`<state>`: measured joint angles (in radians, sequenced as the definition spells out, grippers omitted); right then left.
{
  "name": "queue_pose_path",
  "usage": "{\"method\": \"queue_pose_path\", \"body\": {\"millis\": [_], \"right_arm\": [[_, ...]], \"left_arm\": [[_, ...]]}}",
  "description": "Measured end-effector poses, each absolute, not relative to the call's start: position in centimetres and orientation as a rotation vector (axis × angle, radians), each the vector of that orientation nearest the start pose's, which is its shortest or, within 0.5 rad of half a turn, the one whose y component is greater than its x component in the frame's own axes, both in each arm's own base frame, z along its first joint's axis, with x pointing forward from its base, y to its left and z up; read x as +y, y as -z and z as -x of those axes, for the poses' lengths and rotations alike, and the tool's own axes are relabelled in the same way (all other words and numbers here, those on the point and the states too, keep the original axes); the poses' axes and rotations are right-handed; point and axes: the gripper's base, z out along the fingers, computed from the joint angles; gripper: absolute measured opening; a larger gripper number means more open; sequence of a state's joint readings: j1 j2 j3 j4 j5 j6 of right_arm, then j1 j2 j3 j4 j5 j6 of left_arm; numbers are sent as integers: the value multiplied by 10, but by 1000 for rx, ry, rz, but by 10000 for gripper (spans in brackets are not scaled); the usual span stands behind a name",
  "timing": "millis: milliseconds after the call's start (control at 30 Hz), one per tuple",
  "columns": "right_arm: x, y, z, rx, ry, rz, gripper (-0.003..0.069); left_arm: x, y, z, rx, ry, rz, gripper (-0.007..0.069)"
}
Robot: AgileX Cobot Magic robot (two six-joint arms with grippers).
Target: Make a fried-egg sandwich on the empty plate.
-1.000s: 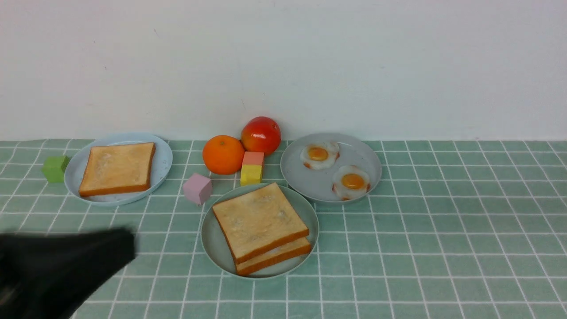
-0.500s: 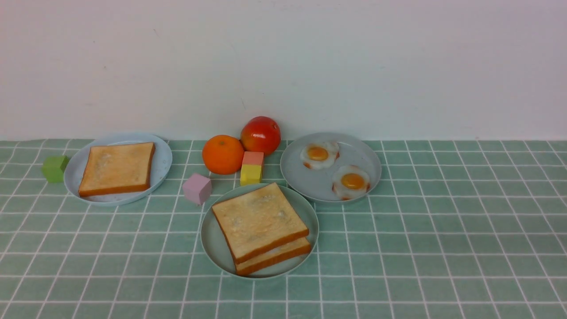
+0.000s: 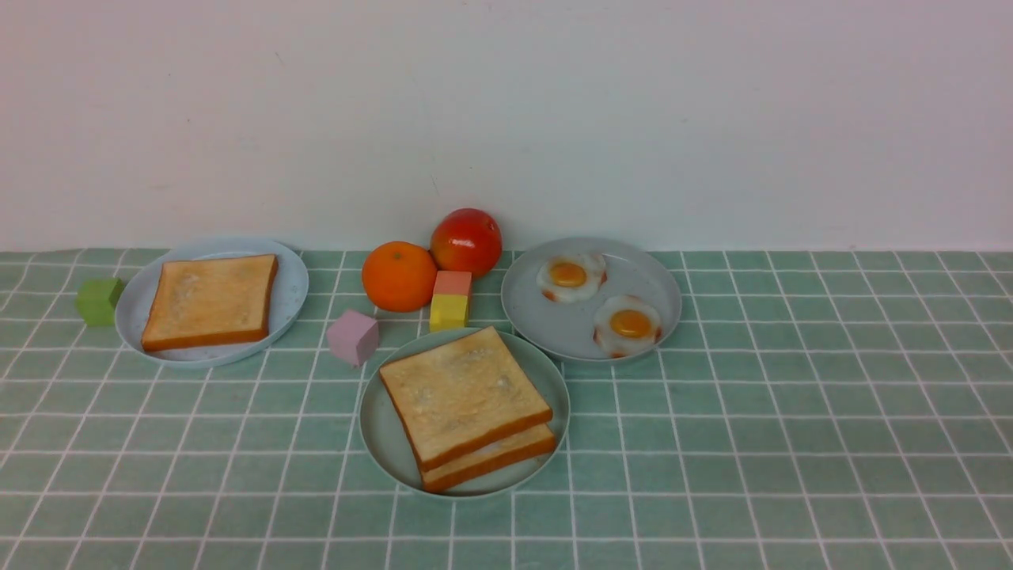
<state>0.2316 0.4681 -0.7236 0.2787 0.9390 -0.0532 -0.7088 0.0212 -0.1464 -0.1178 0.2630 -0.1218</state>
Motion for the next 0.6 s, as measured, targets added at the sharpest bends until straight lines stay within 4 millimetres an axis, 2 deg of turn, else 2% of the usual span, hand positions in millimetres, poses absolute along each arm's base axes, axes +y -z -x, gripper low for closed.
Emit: {"method": "queue_pose_path", "body": {"millis": [167, 333, 433, 567, 600], "right_arm": [[28, -338, -53, 2099, -378, 212, 15], [15, -283, -48, 1882, -231, 50, 17], [8, -232, -50, 1802, -131, 23, 19], [5, -179, -53, 1836, -94, -7, 21], [5, -178, -53, 1848, -94, -11, 20]], "left_arm": [[-35, -237, -36, 1621, 747, -416, -13], [-35, -237, -36, 1621, 747, -416, -13], [-35, -237, -36, 1621, 747, -416, -11], [-35, -237, -36, 1621, 747, -416, -10], [-35, -237, -36, 1621, 747, -416, -10]]}}
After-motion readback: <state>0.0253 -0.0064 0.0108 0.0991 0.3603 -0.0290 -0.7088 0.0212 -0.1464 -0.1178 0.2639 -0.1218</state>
